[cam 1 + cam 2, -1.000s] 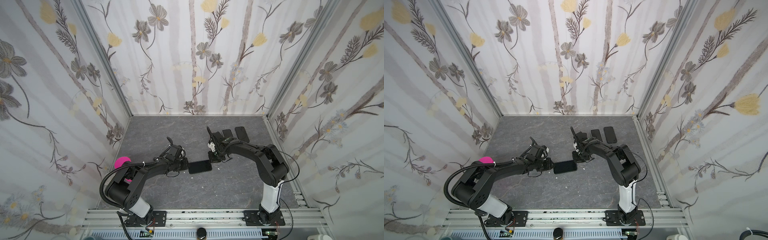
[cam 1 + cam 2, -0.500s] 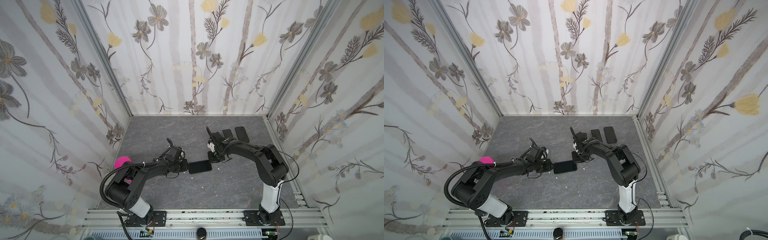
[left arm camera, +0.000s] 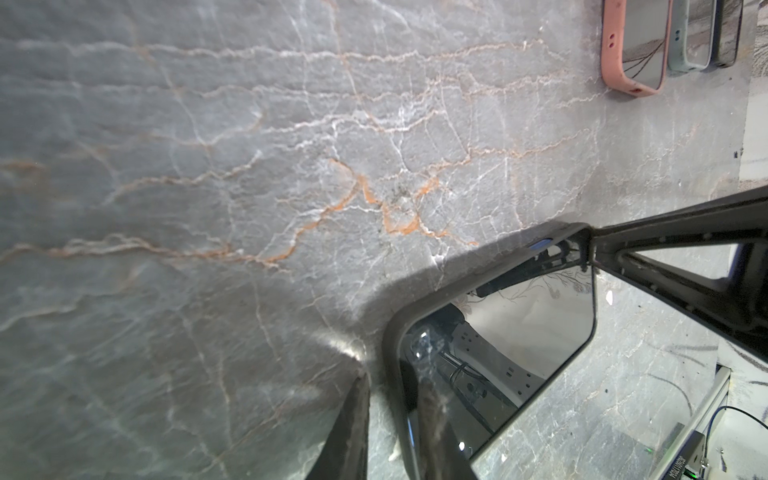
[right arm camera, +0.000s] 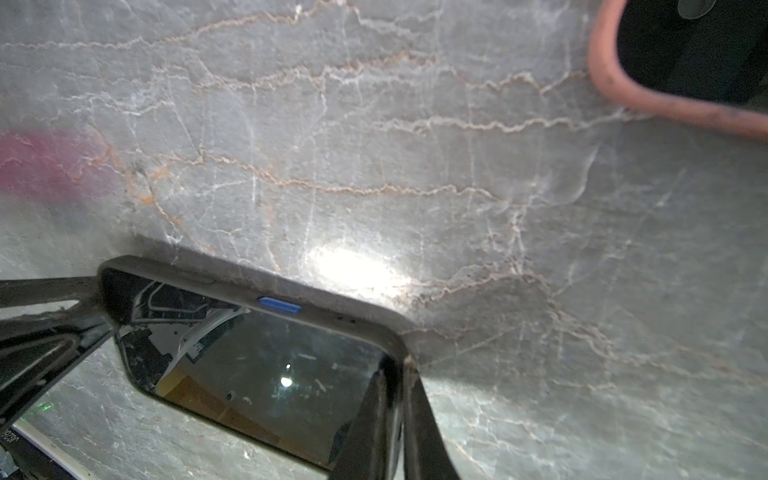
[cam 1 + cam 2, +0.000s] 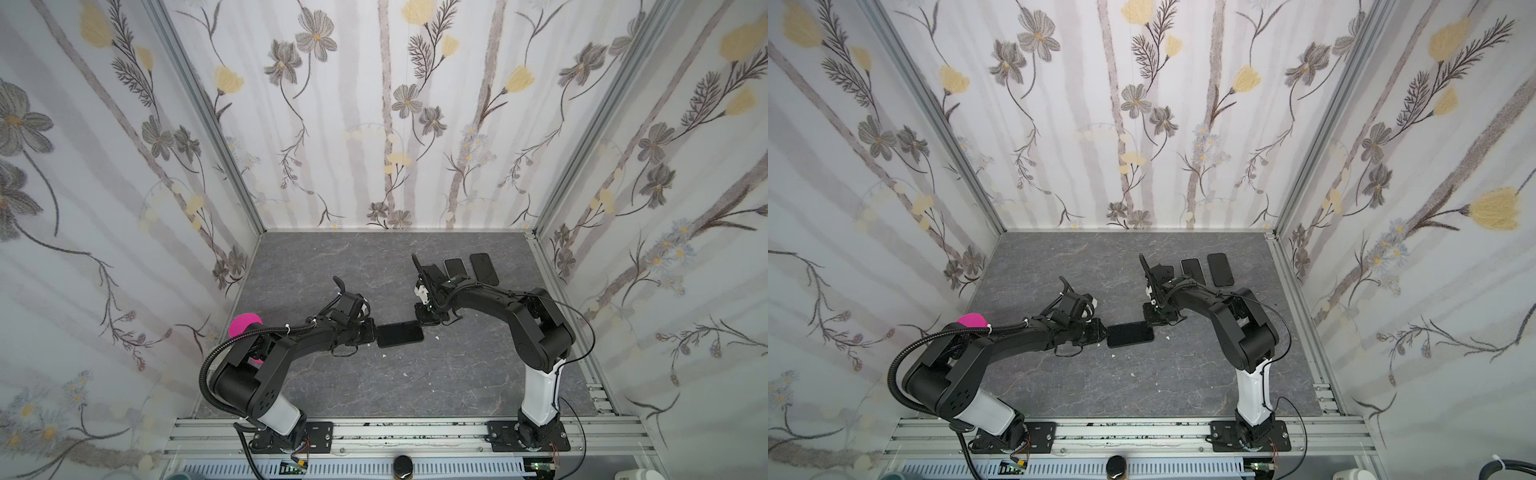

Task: Put the phone into the phone case
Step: 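Open both grippers and raise them off the cased phone, then lower the right gripper and grasp the black-cased phone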

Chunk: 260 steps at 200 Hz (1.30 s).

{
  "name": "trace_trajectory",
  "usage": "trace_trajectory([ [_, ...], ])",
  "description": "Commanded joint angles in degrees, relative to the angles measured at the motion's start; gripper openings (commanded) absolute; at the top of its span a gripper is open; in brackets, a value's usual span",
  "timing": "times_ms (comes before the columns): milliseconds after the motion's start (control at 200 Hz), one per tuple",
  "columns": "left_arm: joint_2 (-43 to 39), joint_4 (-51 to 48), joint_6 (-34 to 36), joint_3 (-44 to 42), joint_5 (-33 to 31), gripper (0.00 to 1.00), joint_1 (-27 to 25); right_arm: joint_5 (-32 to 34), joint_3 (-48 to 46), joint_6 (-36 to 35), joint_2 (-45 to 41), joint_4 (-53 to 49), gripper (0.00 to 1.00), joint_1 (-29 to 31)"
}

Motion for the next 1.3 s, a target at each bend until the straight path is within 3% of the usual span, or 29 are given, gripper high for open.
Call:
trace_trajectory([
  [0,-0.41,0.25,-0.44,0.08,0.05,0.21,0.07,7.12,-0.65,-0.95,1.34,-5.19,0.12,0.71],
  [205,-5.01,-0.79,0.71,2.03,-2.01,0.21,0.08,5.90,2.49,-5.18,-5.13,-2.49,0.18,2.00],
  [435,-18.32,-1.44,5.59,2.39,-7.44,0.26,0.06,7.11,5.52,-12.25,-15.77,2.93,0.23,4.06],
  [654,-32.83,-2.23,14.20,0.25,-12.25,0.33,0.01,9.86,-1.85,-22.72,-28.73,17.67,0.27,6.44],
  [789,-40.17,-4.00,20.11,-1.56,-14.55,0.53,0.08,7.64,-8.94,-30.42,-33.51,26.11,0.33,6.49],
  [904,-45.35,-5.67,25.86,-3.23,-14.68,0.66,0.04,4.23,-13.24,-37.58,-35.28,29.66,0.47,6.48],
  [1039,-51.14,-7.14,34.42,-6.20,-9.91,0.81,0.07,1.10,-16.92,-48.54,-34.33,29.46,0.69,6.48],
  [1194,-57.84,-5.87,42.44,-12.50,-3.08,0.92,0.01,-6.12,-18.94,-65.43,-30.69,22.29,0.77,6.48],
  [1294,-61.32,-4.42,43.86,-16.29,-0.81,1.00,0.00,-6.92,-19.08,-69.09,-27.58,20.62,0.82,6.52],
])
